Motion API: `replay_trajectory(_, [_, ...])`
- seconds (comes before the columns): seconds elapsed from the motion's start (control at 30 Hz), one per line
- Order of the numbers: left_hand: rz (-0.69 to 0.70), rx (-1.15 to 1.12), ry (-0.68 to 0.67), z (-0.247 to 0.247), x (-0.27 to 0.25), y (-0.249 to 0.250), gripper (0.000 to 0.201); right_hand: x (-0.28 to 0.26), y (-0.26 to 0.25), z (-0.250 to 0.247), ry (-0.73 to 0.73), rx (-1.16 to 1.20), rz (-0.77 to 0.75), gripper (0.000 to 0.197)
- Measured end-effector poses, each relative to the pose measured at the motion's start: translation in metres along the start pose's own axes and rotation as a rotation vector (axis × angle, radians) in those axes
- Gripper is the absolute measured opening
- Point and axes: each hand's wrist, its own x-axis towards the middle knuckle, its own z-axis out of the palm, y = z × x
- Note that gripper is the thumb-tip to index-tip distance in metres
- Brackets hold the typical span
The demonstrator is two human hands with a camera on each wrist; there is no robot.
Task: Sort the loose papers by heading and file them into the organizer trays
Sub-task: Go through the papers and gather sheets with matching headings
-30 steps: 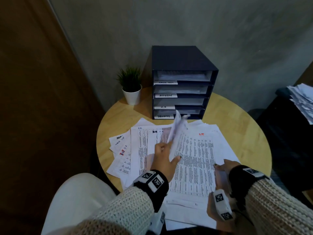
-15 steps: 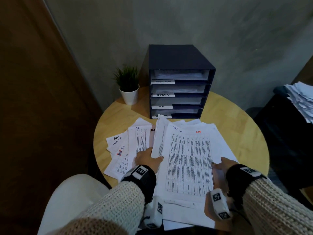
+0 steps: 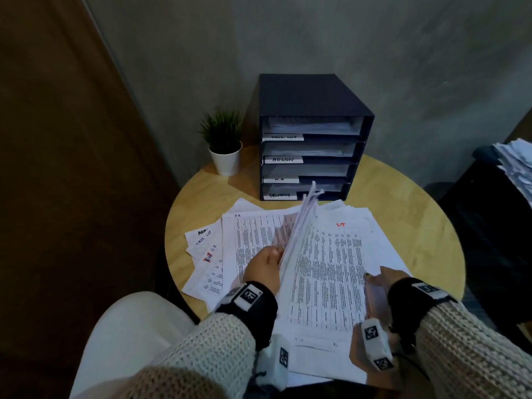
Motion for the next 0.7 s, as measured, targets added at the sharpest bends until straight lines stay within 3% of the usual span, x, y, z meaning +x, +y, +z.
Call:
replay_trajectory(0.07, [-0.090, 0.179, -0.021, -0.006, 0.010, -0.009, 0.029, 0.001, 0.000, 0.000, -0.002, 0.007, 0.000, 0.066])
replay_trajectory(0.13, [-0.194, 0.282, 0.086, -0.013, 0.016, -0.018, 0.027, 0.000, 0.000, 0.000, -0.005, 0.002, -0.001, 0.066])
replay_trajectory(0.27, [-0.423, 0.281, 0.155, -0.031, 0.022, -0.029, 0.072, 0.003, 0.002, 0.003, 0.009, 0.014, 0.000, 0.067])
replay_trajectory(0.33, [-0.433, 0.230, 0.172, -0.036, 0.028, -0.035, 0.090, 0.003, 0.002, 0.003, 0.008, 0.019, 0.003, 0.067])
replay_trajectory(0.4, [-0.396, 0.197, 0.177, -0.040, 0.031, -0.038, 0.095, 0.004, 0.002, 0.003, 0.007, 0.024, 0.002, 0.067])
replay_trajectory(0.57, [-0.295, 0.494, 0.067, -0.041, 0.022, -0.029, 0.058, 0.005, 0.001, 0.003, 0.016, 0.015, 0.002, 0.066])
replay_trajectory(0.7, [-0.212, 0.497, 0.145, -0.036, 0.014, -0.028, 0.033, 0.005, 0.001, 0.003, 0.013, 0.018, 0.009, 0.068])
